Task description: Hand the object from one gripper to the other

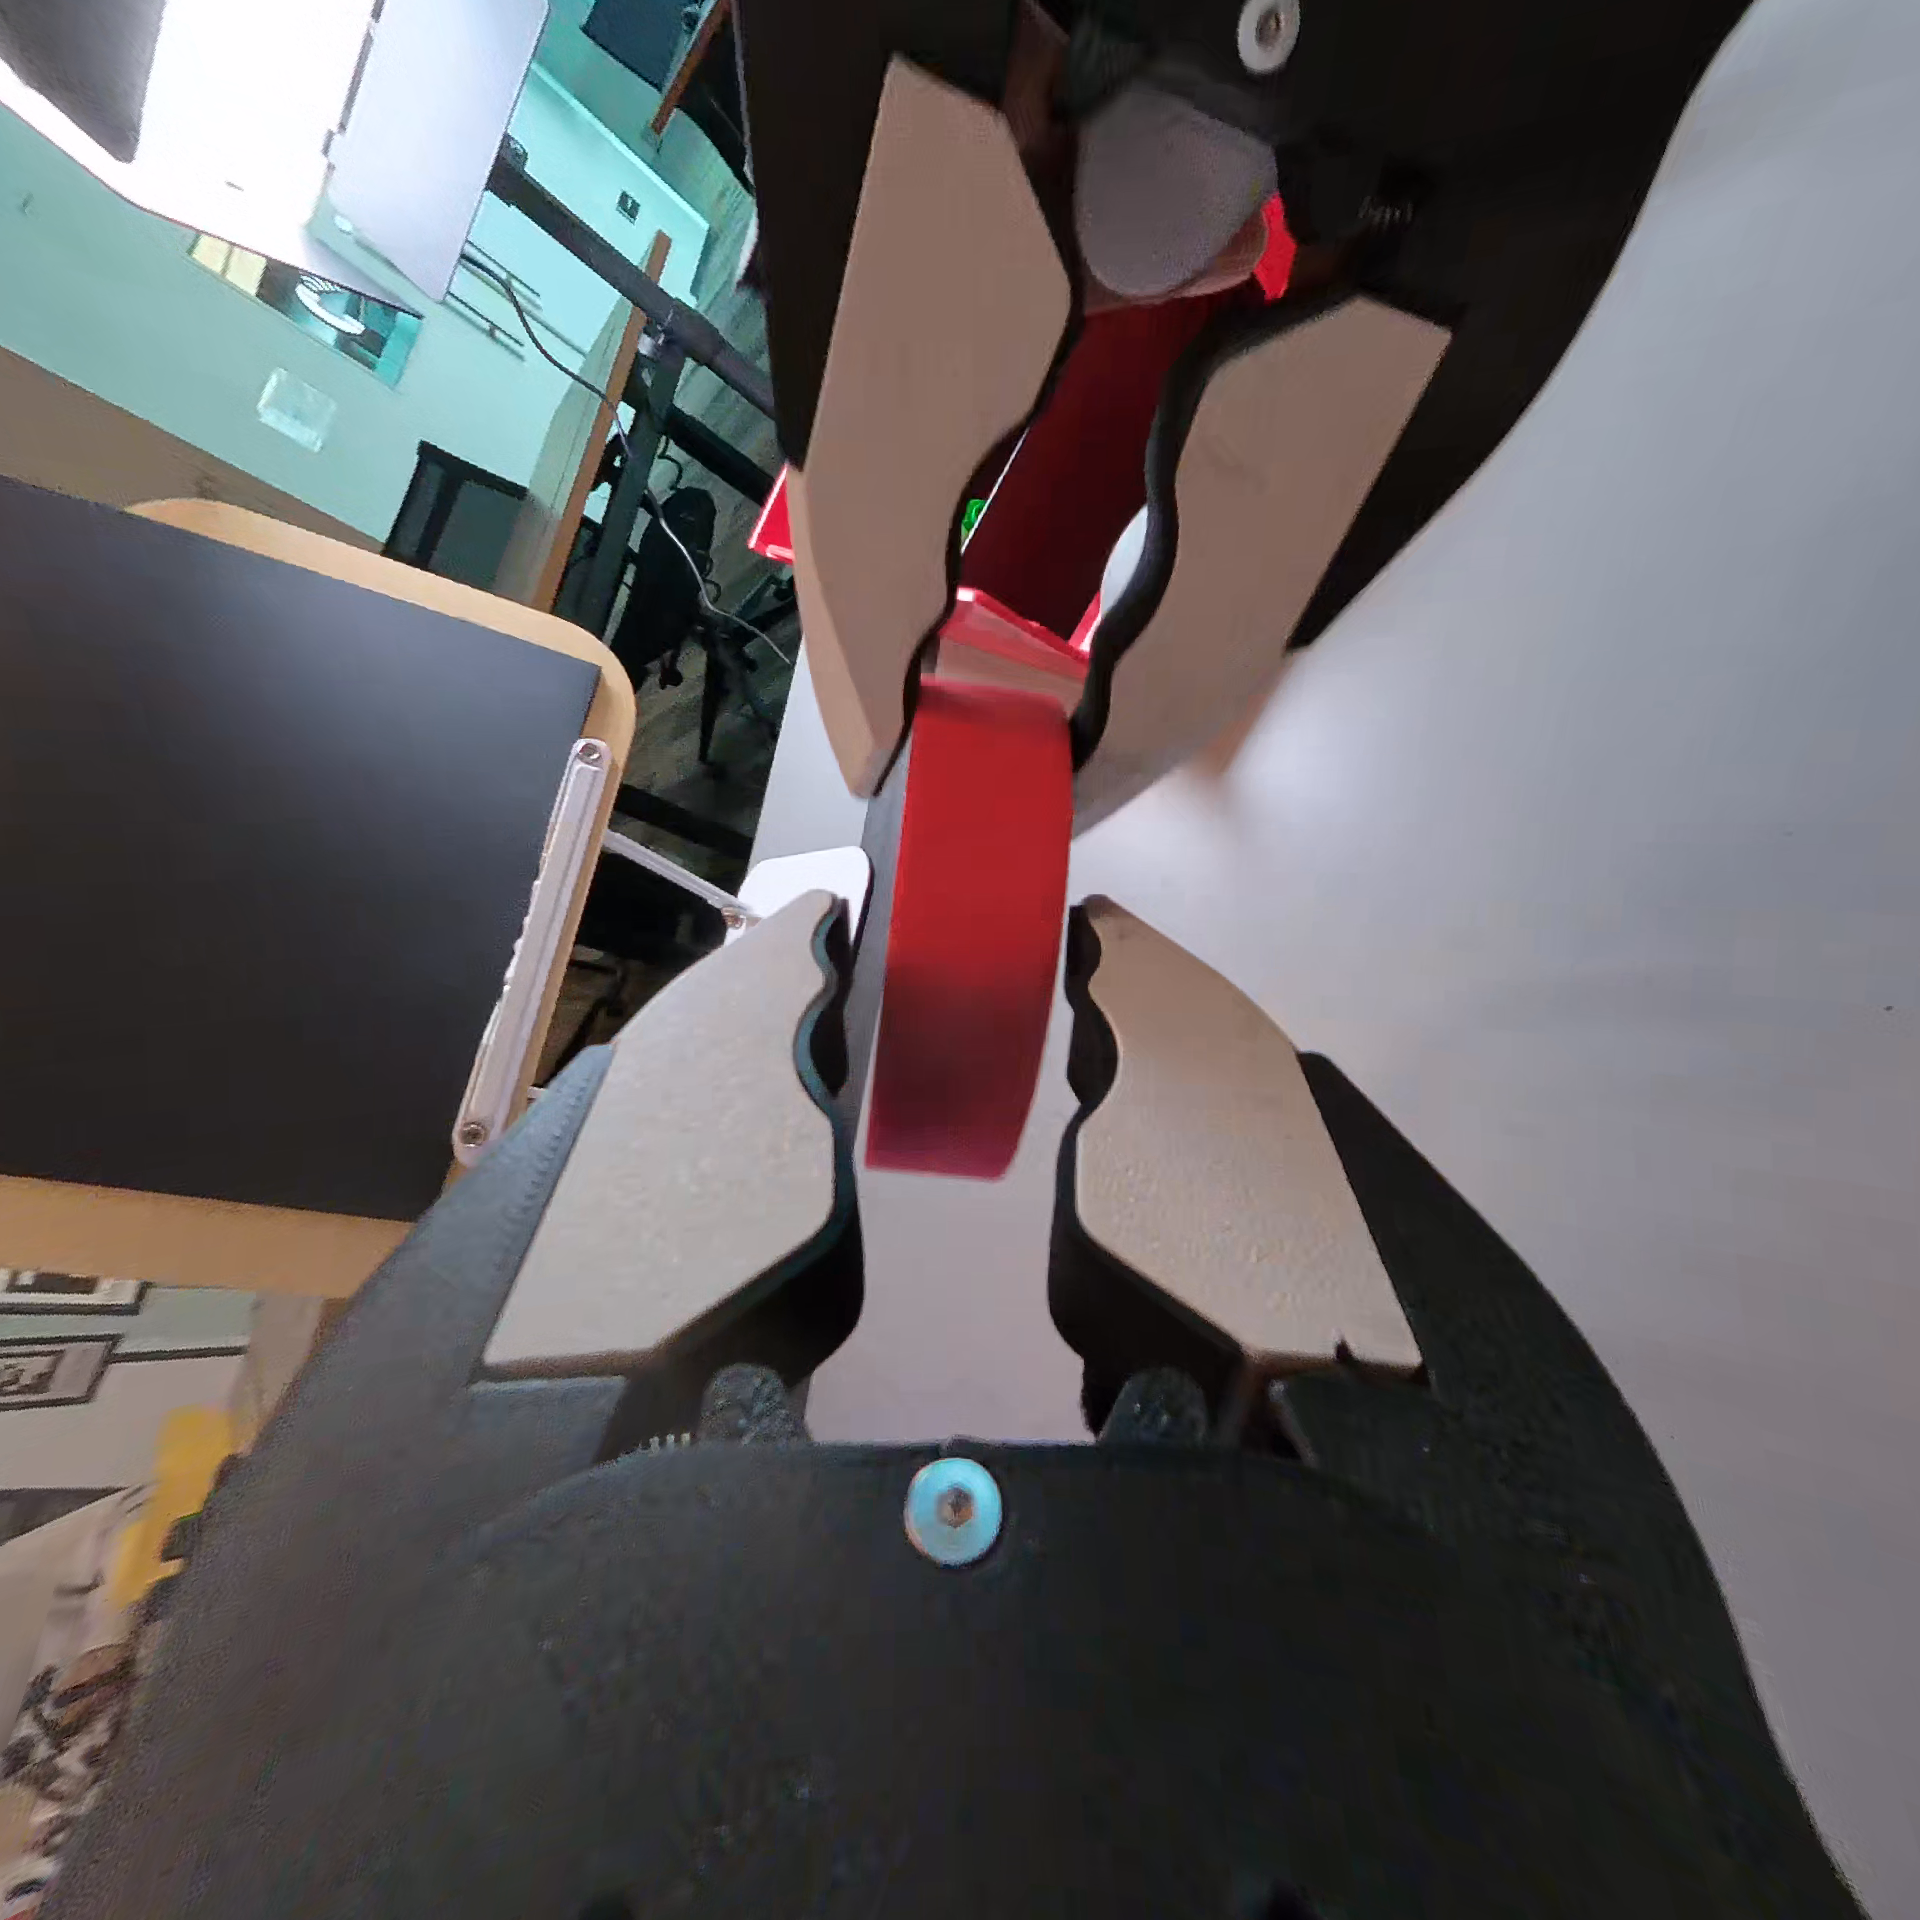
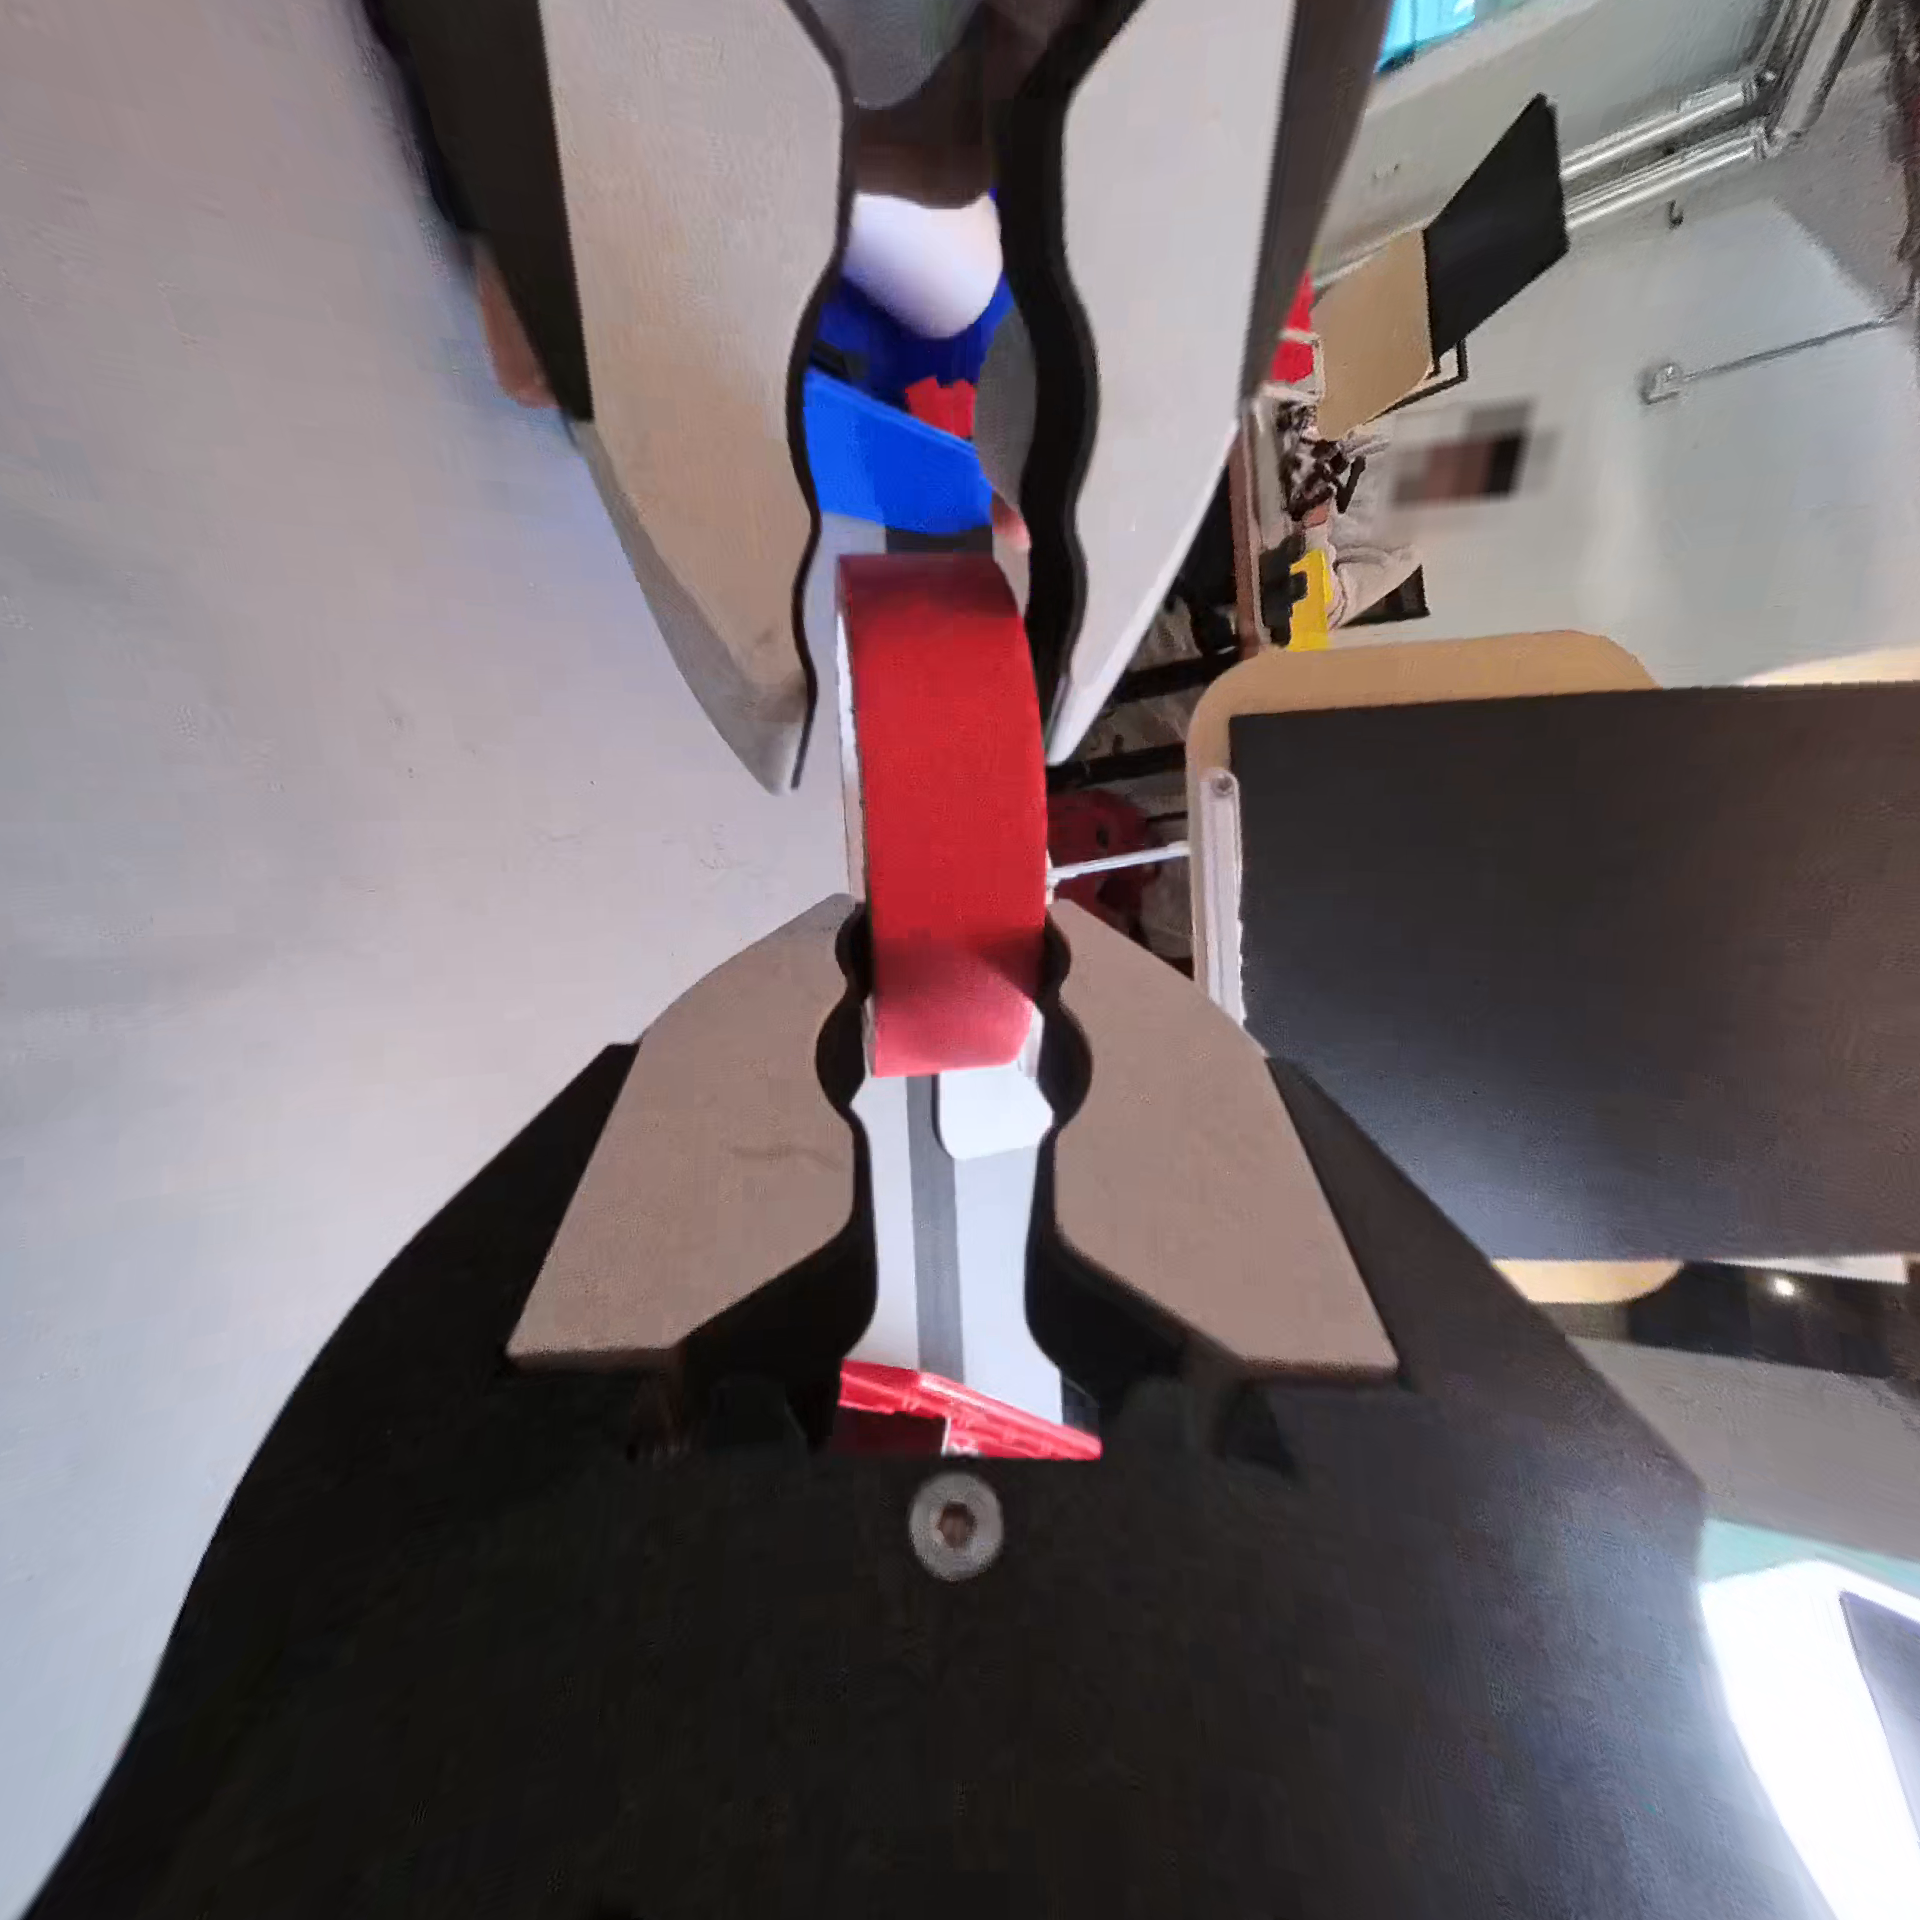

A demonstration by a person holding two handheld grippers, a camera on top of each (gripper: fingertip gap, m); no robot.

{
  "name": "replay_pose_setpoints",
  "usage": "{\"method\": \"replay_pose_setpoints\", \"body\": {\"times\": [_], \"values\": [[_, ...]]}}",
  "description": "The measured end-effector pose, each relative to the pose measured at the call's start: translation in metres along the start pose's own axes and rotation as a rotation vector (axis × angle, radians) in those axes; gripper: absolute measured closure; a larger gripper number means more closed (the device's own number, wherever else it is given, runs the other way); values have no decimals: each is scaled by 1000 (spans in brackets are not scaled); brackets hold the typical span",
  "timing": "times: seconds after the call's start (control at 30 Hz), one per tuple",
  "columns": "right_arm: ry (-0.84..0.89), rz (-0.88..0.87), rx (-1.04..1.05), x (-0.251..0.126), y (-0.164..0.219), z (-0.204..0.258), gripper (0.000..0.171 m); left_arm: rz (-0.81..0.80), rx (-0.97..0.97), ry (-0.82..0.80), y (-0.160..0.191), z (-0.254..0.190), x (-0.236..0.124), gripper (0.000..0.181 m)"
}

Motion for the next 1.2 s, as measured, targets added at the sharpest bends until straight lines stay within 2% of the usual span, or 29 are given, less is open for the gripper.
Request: {"method": "replay_pose_setpoints", "body": {"times": [0.07, 0.13, 0.23, 0.33, 0.43, 0.53, 0.6, 0.67, 0.73, 0.83, 1.03, 1.13, 1.2], "values": [[6, 35, -37, 6, -5, 3, 142, 9, 45, -2, 0, -4, 1, 152], [20, 20, -40, 3, -8, 2, 142, -32, 46, 3, -3, -2, -3, 153], [1, -174, 87, -14, -14, -6, 137, -162, -27, 26, -14, 7, -18, 153], [-73, -311, 229, -32, -5, -12, 117, -306, -115, 41, -29, 19, -39, 153], [-141, -491, 314, -43, -1, -13, 115, -437, -182, 70, -45, 26, -58, 153], [-189, -665, 350, -50, -15, -12, 118, -550, -243, 118, -57, 27, -70, 153], [-178, -732, 343, -56, -25, -13, 140, -588, -281, 143, -59, 27, -73, 153], [-166, -750, 347, -62, -25, -17, 142, -544, -324, 157, -53, 30, -70, 152], [-134, -683, 348, -65, -18, -21, 142, -447, -314, 109, -43, 33, -62, 150], [-56, -475, 275, -57, -3, -22, 142, -326, -260, 48, -35, 35, -55, 138], [21, -61, 89, -18, 3, -10, 142, -73, -54, -5, -27, 16, -30, 130], [20, 34, 36, -5, -5, -2, 142, 25, -1, 4, -18, 5, -16, 131], [6, 41, 29, -1, -12, 2, 142, 79, 41, -4, -11, 1, -10, 140]]}}
Point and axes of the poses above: each gripper's, where its closed fingertips meet, x out along the fingers, y out of its underside, z = x × y across the jaws, the point moved 4 cm from there along -x, back along the fingers, and after that the axes turned 11 degrees about -y, right-handed, at the moved point
